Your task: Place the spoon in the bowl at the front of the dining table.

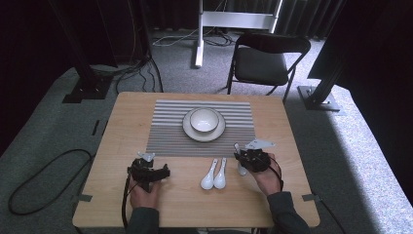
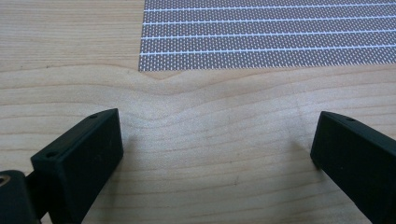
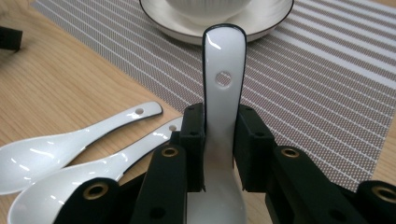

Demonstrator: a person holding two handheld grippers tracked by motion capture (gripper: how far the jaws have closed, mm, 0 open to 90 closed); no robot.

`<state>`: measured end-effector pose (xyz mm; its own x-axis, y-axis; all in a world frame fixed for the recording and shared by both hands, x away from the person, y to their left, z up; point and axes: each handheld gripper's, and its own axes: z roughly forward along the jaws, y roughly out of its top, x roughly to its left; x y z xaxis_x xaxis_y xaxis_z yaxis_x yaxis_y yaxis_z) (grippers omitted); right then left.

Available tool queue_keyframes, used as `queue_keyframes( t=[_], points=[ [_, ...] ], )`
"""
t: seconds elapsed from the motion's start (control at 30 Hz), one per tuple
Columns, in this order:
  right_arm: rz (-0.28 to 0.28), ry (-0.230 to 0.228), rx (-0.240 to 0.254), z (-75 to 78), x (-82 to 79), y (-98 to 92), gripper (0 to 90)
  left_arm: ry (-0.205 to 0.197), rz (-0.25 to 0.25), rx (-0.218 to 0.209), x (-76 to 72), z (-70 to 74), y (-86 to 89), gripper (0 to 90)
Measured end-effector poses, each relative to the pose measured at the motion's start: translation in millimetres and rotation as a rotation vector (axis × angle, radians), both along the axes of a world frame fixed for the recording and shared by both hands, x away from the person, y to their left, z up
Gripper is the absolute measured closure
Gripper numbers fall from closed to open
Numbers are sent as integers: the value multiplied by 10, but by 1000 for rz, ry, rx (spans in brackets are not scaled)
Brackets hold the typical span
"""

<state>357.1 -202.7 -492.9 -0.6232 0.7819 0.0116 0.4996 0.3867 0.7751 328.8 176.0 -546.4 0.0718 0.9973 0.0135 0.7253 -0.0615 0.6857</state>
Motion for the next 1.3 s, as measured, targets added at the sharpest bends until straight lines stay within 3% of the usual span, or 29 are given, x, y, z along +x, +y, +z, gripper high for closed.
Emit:
queue_keyframes(
  t=[0.27,1.3],
  points=[
    [-11,-32,37,44,-20,-31,749,0,0,0,0,0,0,26],
    [-7,-82,62,122,-46,-20,751,0,-1,0,0,0,0,26]
  ],
)
